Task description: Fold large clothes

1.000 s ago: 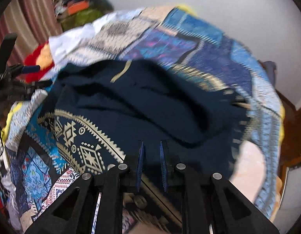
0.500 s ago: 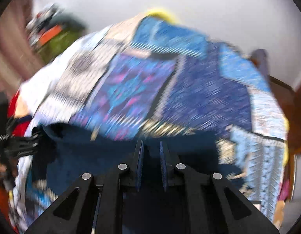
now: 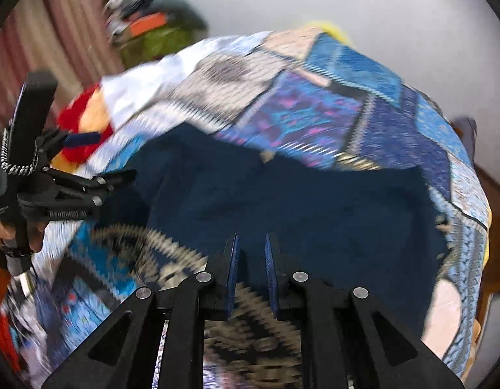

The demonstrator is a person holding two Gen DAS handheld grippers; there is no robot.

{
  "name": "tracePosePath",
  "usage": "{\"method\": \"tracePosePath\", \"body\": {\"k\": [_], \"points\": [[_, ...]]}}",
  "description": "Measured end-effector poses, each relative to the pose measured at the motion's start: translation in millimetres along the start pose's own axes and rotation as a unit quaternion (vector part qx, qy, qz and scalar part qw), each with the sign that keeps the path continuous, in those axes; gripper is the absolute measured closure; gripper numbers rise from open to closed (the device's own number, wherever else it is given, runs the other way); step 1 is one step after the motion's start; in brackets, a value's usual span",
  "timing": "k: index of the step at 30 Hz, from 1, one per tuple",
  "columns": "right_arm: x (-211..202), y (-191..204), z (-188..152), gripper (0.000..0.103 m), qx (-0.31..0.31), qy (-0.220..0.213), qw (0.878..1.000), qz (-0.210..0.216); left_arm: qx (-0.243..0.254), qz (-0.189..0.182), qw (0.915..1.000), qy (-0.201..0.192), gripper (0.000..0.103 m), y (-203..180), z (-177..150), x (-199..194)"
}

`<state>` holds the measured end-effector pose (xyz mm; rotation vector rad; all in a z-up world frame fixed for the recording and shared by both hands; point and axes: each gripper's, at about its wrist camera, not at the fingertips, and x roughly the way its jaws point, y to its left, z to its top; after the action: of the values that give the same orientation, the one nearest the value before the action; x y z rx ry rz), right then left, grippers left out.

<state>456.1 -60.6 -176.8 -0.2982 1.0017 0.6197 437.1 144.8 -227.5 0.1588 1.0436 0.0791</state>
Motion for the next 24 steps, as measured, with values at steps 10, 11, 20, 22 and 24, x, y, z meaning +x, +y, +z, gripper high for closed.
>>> {"method": "tracePosePath", "body": {"k": [10, 11, 20, 22, 24], "points": [[53.2, 19.8, -43.0, 0.091, -0.078, 0.044, 0.985, -0.145, -0.019, 0.022, 0.9975, 0.065, 0.004, 17.4, -55.8, 54.1], [49.5, 12.0, -44.8, 0.091, -0.074, 0.043, 0.984, -0.154, -0.016, 0.03, 0.9974, 0.063, 0.004, 17.0, -58.6, 52.6], [17.5, -68.0, -69.9, 0.001, -0.016, 0.034, 0.986, -0.16, 0.026, 0.087, 0.9947, 0.05, 0.004, 12.2, -85.7, 40.7], [7.9, -85.6, -78.4, 0.0, 0.019, 0.037, 0.99, -0.133, 0.026, 0.09, 0.9944, 0.049, 0.004, 14.8, -90.9, 36.5], [-1.8, -96.4, -88.6, 0.0, 0.022, 0.032, 0.988, -0.149, 0.018, 0.087, 0.9948, 0.048, 0.004, 17.9, -94.4, 30.8]]}}
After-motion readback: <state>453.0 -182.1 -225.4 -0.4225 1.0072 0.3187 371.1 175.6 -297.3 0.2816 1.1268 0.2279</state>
